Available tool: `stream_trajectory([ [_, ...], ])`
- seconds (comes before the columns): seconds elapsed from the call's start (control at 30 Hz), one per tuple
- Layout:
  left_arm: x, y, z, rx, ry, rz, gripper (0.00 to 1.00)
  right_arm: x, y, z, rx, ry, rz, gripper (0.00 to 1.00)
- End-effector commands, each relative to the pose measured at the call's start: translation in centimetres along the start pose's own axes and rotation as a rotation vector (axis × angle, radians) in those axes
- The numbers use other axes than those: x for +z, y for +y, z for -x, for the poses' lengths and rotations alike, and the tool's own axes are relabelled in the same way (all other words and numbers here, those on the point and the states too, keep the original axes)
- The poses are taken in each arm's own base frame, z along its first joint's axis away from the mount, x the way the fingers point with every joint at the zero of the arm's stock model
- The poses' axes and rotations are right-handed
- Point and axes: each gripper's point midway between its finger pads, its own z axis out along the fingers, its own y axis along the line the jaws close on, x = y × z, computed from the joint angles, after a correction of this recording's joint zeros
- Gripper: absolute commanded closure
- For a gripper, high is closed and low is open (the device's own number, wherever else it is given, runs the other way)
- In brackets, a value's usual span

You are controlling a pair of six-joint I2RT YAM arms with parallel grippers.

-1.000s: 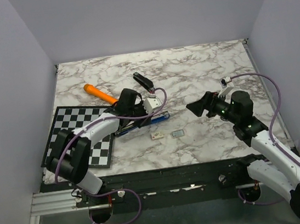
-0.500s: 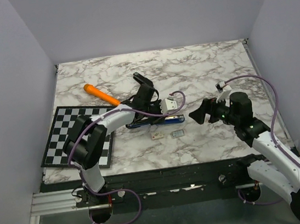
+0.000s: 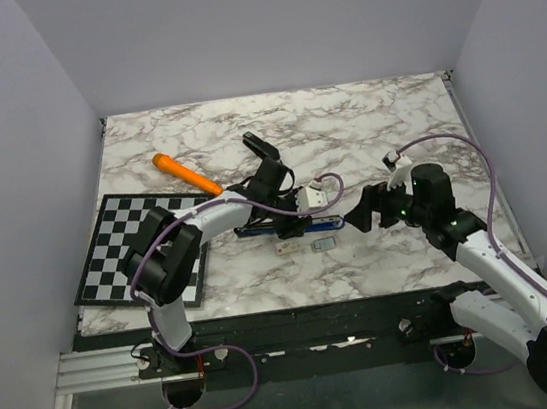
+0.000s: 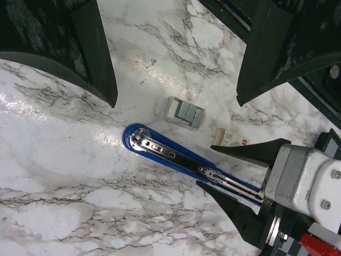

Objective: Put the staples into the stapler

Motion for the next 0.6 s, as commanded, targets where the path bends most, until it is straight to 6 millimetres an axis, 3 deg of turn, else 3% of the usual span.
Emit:
stream_trajectory([
  [0.0,-1.7,-0.1,1.9,0.004,-0.063,0.061,0.34,-0.1,0.9,1.0,-0.069,0.016,0.042,0.00],
  [0.07,-2.5,0.0,2.1,-0.016,-0.079,0.108,0.26,0.3,0.9,0.9,-0.091,0.036,0.044,0.00],
  [0.1,-3.9,1.0,4.1,0.001,-0.142,0.175,0.23,0.4,1.3,1.3,-0.109,0.037,0.053,0.00],
  [0.17,-5.0,1.2,3.9,-0.074,-0.174,0.243,0.16,1.1,1.3,1.2,-0.136,0.065,0.047,0.00],
  [0.2,-7.2,2.4,5.9,-0.065,-0.253,0.329,0.14,1.4,1.6,1.0,-0.154,0.081,0.056,0.00],
  [0.23,-8.1,2.6,6.3,-0.134,-0.289,0.367,0.11,1.7,1.9,1.7,-0.186,0.079,0.058,0.00],
  [0.27,-8.7,2.5,5.2,-0.175,-0.291,0.409,0.10,2.0,1.9,1.8,-0.205,0.089,0.043,0.00],
  [0.3,-11.2,3.1,7.1,-0.166,-0.373,0.483,0.07,2.8,2.2,0.8,-0.225,0.142,0.048,0.01],
  [0.33,-12.5,3.3,6.9,-0.201,-0.400,0.531,0.04,3.1,2.6,1.6,-0.272,0.139,0.048,0.01],
  [0.37,-13.2,3.4,5.6,-0.275,-0.399,0.598,0.03,3.6,2.7,1.5,-0.293,0.158,0.042,0.01],
  [0.4,-15.7,3.3,6.6,-0.284,-0.462,0.662,0.01,4.5,2.7,0.4,-0.317,0.214,0.031,0.01],
  [0.43,-16.9,3.5,6.1,-0.321,-0.475,0.717,0.01,5.0,2.8,0.2,-0.371,0.235,0.035,0.02],
  [0.47,-17.3,3.0,5.1,-0.379,-0.480,0.746,0.01,5.5,3.3,0.9,-0.398,0.239,0.039,0.03],
  [0.5,-19.9,3.0,5.0,-0.401,-0.505,0.841,0.01,6.0,3.4,0.8,-0.421,0.260,0.027,0.04],
  [0.53,-21.0,2.8,4.4,-0.423,-0.511,0.889,0.01,6.9,3.4,-0.7,-0.461,0.326,0.032,0.04],
  [0.57,-21.4,2.3,3.0,-0.451,-0.498,0.926,0.01,7.5,3.8,0.0,-0.490,0.322,0.027,0.04],
])
